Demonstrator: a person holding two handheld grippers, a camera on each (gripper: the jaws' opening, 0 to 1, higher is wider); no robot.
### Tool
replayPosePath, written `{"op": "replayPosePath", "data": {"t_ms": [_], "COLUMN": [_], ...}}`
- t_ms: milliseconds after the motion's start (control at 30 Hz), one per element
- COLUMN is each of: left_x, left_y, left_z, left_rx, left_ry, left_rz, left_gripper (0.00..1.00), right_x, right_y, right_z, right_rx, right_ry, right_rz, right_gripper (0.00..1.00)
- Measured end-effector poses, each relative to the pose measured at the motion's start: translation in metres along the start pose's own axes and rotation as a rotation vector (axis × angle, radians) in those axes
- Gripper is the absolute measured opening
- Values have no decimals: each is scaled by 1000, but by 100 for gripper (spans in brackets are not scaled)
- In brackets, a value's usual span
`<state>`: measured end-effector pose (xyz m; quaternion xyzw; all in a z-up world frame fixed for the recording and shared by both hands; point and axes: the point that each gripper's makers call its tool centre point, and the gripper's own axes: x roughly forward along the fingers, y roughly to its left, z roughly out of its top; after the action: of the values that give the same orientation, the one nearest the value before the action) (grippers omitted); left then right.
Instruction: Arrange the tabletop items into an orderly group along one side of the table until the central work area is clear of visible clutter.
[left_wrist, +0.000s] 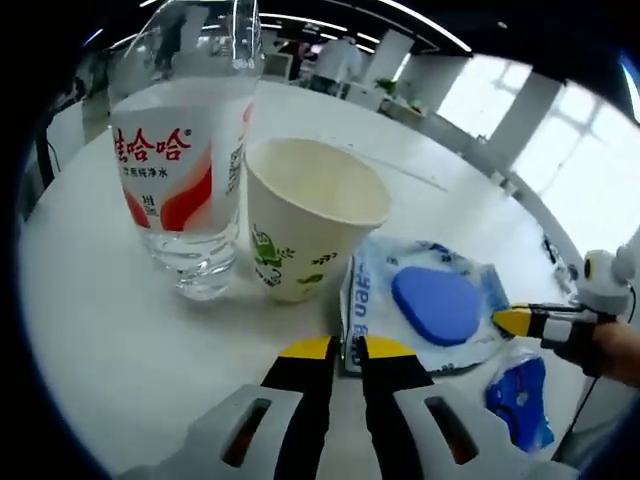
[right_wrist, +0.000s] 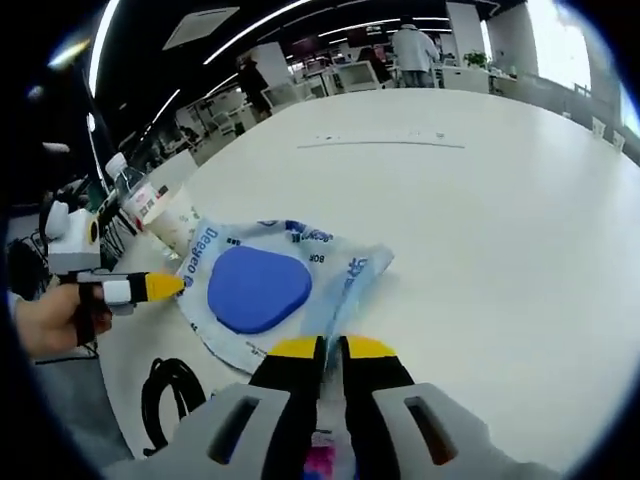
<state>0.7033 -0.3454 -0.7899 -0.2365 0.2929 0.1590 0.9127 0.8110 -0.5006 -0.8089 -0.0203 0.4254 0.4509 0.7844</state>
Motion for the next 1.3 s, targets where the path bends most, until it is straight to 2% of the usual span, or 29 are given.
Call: {"op": "replayPosePath", "data": {"t_ms": [33,67,133,167,267,433,467,567,667,733,900,1033,1300], "left_x": [-2,-6,-2,-6,-8,-18,-20,-23,-26,-34,-38,-46,-52], "left_y": [-3,-4,6,8,11,6,6,1,-2,-5,-8,-11,-12], "left_z": [-3,-3,-1,2,2,0,1,5,6,9,15,24,32], "left_rx": [2,34,45,27,20,33,31,29,10,3,10,21,43], "left_ry": [15,17,16,7,11,22,19,13,5,-2,-16,-30,-40], "left_rz": [-9,0,-16,-26,-21,-23,-23,-28,-41,-45,-50,-51,-53], "left_gripper": [49,56,46,45,53,53,53,54,54,54,52,52,52], "right_x": [-2,-2,-3,-5,-12,-19,-26,-26,-36,-38,-47,-59,-62], "right_y": [-2,-6,-2,0,8,13,17,17,22,24,19,24,21], "right_z": [3,4,4,10,11,18,17,16,6,7,8,12,20], "right_rx": [-38,-83,-76,-64,-69,-101,-102,-107,-113,-108,-69,-70,-46], "right_ry": [-23,-29,-30,-61,-66,-81,-88,-91,-84,-88,-108,-123,-147], "right_rz": [-30,-65,-56,-46,-37,-30,-31,-28,-25,-21,-26,-34,-34], "right_gripper": [24,34,36,37,38,38,38,38,38,38,38,38,39]}}
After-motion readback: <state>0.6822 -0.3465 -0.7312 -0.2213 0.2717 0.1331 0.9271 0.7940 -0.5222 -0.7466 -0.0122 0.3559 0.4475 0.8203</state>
